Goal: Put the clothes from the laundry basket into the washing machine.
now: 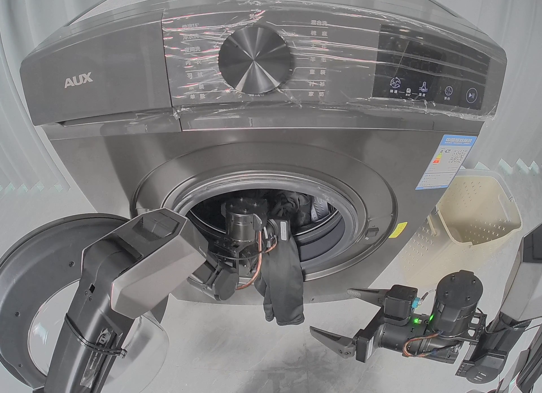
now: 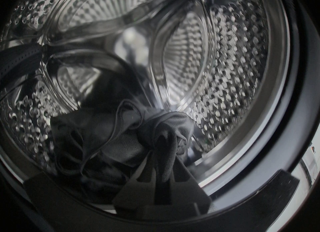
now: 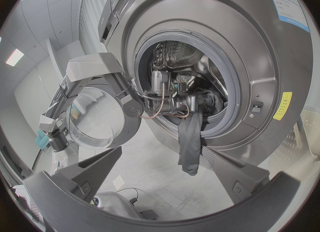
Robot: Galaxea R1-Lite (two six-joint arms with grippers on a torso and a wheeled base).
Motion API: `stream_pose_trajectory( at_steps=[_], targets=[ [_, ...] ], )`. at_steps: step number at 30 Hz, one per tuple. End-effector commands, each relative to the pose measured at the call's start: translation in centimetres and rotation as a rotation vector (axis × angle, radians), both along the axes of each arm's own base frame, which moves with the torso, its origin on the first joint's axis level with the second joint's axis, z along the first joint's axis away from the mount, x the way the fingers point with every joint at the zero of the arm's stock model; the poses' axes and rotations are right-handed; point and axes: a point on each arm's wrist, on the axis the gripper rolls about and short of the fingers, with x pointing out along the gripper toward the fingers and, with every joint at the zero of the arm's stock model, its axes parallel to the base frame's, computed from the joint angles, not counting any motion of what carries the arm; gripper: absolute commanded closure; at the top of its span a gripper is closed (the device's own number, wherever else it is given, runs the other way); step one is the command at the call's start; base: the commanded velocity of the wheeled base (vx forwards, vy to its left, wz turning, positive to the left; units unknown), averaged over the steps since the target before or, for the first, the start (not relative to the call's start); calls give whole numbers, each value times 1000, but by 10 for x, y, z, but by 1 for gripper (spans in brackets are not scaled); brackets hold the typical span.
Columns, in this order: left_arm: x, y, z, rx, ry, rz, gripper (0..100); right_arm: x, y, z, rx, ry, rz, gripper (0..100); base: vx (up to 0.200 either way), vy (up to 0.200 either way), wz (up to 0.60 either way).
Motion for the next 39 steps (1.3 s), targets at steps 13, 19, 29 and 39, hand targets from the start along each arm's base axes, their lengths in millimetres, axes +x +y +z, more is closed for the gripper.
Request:
stream_pose_trajectory(
  at_steps=[13,19,29,39],
  targets=[
    [29,14,33,-81,-135,91,100,0,0,-1,-3,4,-1,0,0,0,0],
    [21,13,28,-66,-105,82,0,0,0,-1,-4,6,-1,0,0,0,0],
    [-24,11,-2,43,67,-55,0,0,0,-1,-5,4,1,0,0,0,0],
    [-26,14,-25,102,107,-56,0,0,0,-1,-2,3,-1,0,0,0,0]
  ],
)
